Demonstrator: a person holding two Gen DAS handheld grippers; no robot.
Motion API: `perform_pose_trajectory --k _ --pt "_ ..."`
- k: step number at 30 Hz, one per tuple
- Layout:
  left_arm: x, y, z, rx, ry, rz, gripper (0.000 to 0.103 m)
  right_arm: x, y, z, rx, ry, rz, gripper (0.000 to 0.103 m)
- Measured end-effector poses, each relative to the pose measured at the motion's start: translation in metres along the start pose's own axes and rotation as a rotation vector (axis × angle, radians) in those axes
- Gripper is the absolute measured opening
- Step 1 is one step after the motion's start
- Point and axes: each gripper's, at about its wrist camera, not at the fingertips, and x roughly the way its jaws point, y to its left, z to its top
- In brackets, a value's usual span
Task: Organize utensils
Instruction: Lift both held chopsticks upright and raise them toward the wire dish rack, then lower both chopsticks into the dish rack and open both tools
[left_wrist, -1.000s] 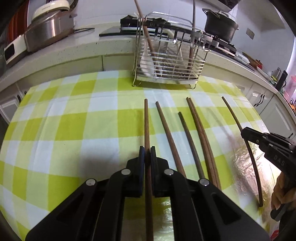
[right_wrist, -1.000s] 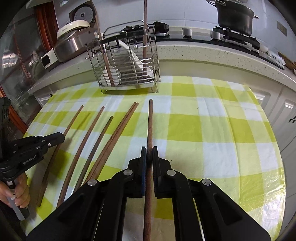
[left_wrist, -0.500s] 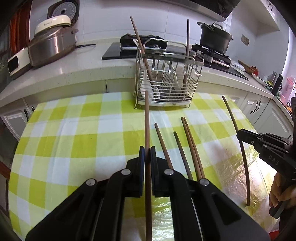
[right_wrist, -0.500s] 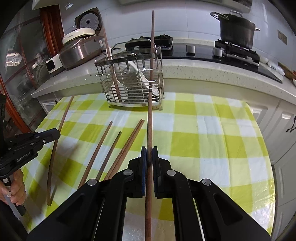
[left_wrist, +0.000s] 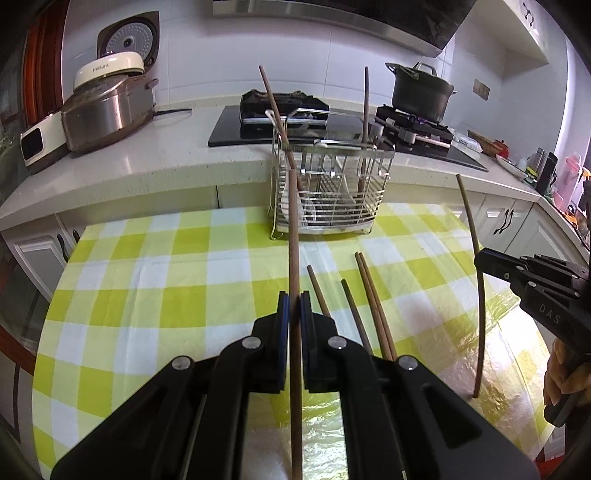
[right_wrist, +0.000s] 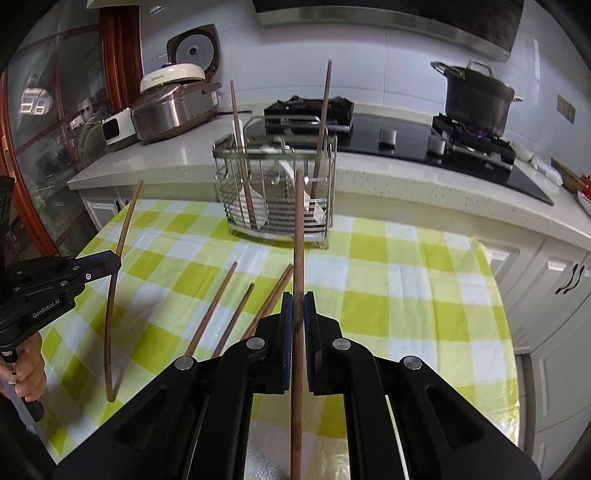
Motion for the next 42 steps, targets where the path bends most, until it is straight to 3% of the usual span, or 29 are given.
perform_pose_trajectory --k 11,20,42 --pt "-0.017 -0.001 0.012 0.023 -0.024 -0.017 0.006 -0.02 0.006 0.02 -0.041 -0.043 -0.032 0.007" --pt "-0.029 -0.008 0.048 0.063 -0.082 0.0 0.006 -0.028 -0.003 0.054 -0.02 -0.102 -0.035 0.006" --pt "-0.054 -0.04 0.245 0.14 -0.22 0.006 0.006 -0.045 -0.026 0.224 -0.008 -0.221 -0.011 0.006"
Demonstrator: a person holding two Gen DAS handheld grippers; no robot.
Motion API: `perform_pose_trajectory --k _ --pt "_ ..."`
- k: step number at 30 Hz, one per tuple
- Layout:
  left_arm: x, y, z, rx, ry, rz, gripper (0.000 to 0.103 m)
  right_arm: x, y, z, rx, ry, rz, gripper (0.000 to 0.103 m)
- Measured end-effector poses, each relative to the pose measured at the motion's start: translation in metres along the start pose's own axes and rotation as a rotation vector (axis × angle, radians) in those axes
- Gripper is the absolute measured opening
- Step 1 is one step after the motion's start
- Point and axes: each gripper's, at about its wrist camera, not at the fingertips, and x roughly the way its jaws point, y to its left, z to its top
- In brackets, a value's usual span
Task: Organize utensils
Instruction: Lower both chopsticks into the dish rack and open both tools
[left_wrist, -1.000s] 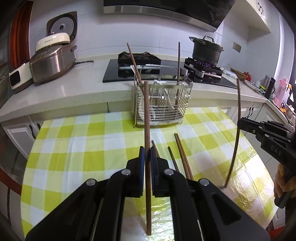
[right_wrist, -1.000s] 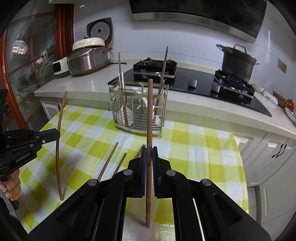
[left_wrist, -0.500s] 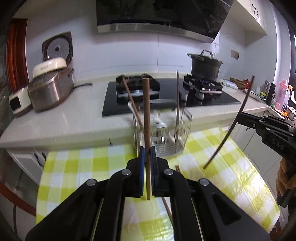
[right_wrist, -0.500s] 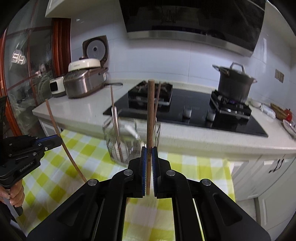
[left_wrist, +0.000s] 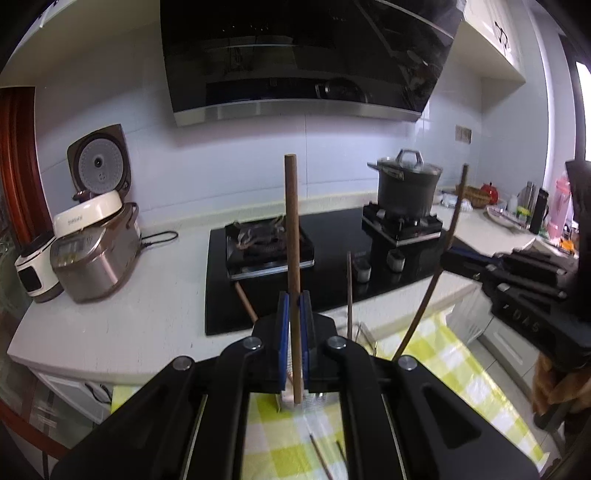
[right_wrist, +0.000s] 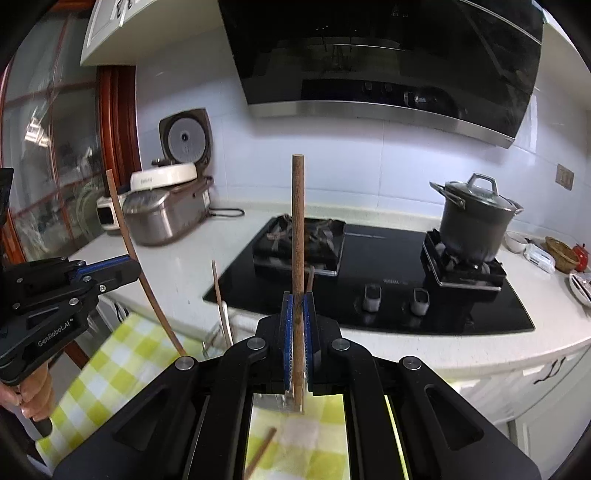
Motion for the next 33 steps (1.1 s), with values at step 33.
perform_pose_trajectory --k 33 --pt "0.183 0.049 -0.097 -0.204 0.191 -0.042 0.011 0.169 -0.008 -0.063 0.05 0.248 0.095 0.021"
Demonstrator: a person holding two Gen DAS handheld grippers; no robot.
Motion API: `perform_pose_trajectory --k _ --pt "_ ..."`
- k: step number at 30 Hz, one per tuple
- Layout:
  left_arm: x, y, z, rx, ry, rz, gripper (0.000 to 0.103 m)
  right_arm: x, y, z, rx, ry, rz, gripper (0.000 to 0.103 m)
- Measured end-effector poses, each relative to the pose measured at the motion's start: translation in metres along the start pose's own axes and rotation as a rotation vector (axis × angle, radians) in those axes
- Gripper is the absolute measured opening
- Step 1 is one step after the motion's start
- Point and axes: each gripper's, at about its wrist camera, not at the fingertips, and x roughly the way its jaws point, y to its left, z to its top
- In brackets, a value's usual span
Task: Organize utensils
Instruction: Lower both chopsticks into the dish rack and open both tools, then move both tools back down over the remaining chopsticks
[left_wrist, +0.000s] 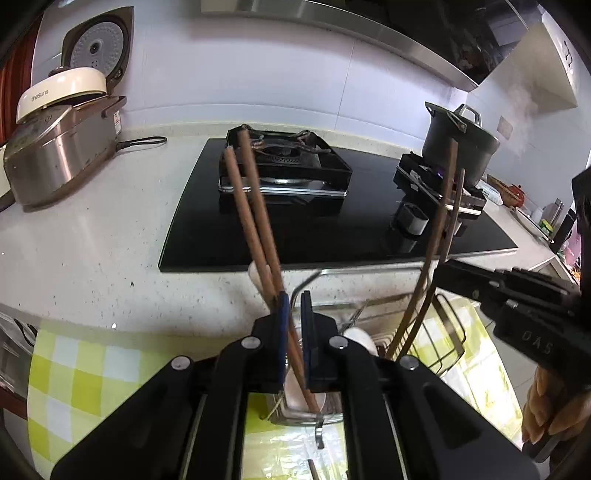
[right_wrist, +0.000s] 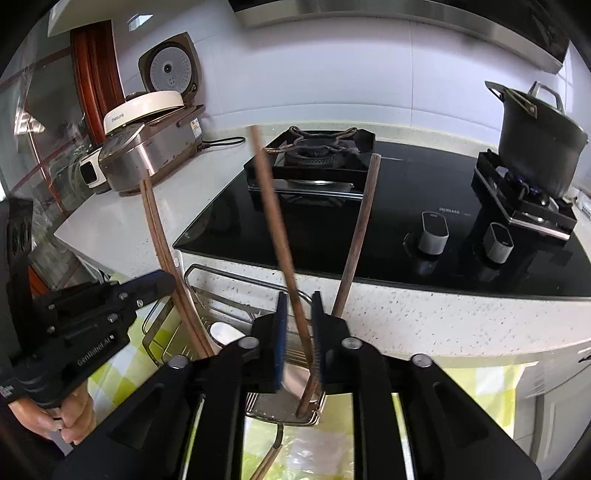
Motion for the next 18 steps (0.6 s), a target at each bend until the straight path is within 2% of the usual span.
perform_pose_trajectory --k 2,3,6,8,11,13,15,18 --pt "-0.003 0.003 -0.005 -0.01 -0.006 -0.007 0.031 -0.006 -0.002 -0.002 0.011 -0.016 0.021 0.03" --pt "-0.007 0.005 -0.006 -0.017 -0.016 -0.011 0.036 -0.011 -0.002 -0.002 0.015 -0.024 0.026 0.038" --pt "-0.028 0.009 -0.01 -0.027 -0.056 0.001 0.049 -0.03 -0.002 -0.006 0.017 -0.05 0.03 0.039" --pt "-0.047 0.012 -0.013 -0.028 -0.09 0.019 0.067 -0.045 -0.002 -0.011 0.025 -0.067 0.036 0.039" --pt "-0.076 0.017 -0.026 -0.036 -0.133 0.052 0.083 -0.067 -0.003 -0.032 0.046 -0.08 0.041 0.039" --pt "-0.092 0.022 -0.043 -0.046 -0.14 0.08 0.088 -0.074 -0.004 -0.052 0.055 -0.075 0.038 0.041" --pt "-0.102 0.027 -0.061 -0.053 -0.136 0.102 0.089 -0.077 -0.004 -0.077 0.067 -0.063 0.022 0.045" --pt "-0.113 0.032 -0.094 -0.054 -0.12 0.143 0.091 -0.075 -0.009 -0.114 0.11 -0.031 0.011 0.045"
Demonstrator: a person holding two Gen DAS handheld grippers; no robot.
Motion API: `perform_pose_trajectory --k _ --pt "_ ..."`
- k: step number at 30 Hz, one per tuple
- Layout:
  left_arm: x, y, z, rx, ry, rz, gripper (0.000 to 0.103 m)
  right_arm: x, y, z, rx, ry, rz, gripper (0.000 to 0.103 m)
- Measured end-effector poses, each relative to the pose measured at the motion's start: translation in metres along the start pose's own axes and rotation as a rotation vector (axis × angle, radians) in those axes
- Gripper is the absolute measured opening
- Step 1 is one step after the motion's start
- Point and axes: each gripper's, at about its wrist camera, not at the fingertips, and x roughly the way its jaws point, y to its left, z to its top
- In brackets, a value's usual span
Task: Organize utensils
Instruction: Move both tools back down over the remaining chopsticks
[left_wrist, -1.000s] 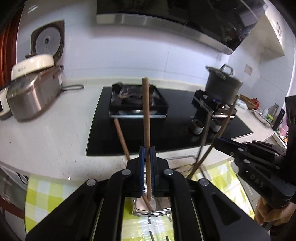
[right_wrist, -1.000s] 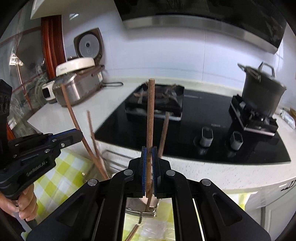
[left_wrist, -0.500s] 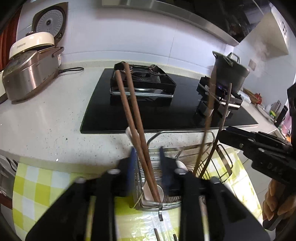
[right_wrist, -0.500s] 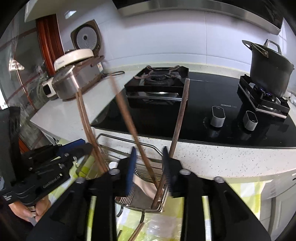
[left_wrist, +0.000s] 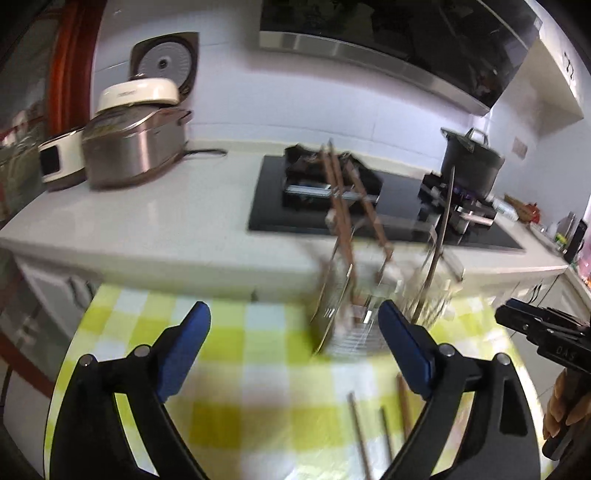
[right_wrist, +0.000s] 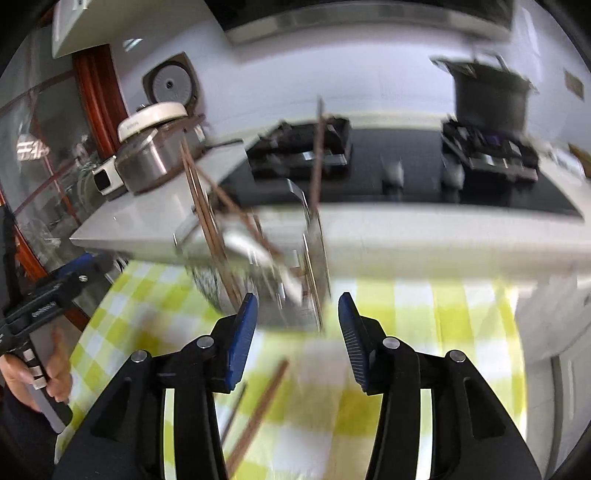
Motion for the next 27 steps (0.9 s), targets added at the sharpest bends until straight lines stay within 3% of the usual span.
perform_pose_trajectory --k 2,4,6,13,19,27 --pt "-0.005 0.005 -0.021 -0.002 0.011 0.025 0.096 0.002 -0.004 -0.024 0.029 0.02 -0.002 0.046" --pt "-0.008 0.007 -0.042 -0.001 0.03 0.036 0.098 0.006 -0.005 -0.047 0.058 0.041 -0.005 0.061" --pt "-0.008 0.007 -0.066 -0.009 0.056 0.037 0.098 0.012 -0.002 -0.066 0.048 0.063 -0.015 0.065" --pt "0.0 -0.002 -0.126 0.018 0.139 0.05 0.098 0.035 0.021 -0.116 0.002 0.119 -0.064 0.065" --pt "0.002 -0.011 -0.149 0.064 0.157 0.069 0.098 0.052 0.028 -0.128 -0.018 0.143 -0.092 0.065" --pt "0.007 -0.011 -0.152 0.065 0.168 0.069 0.098 0.065 0.032 -0.124 -0.042 0.154 -0.135 0.065"
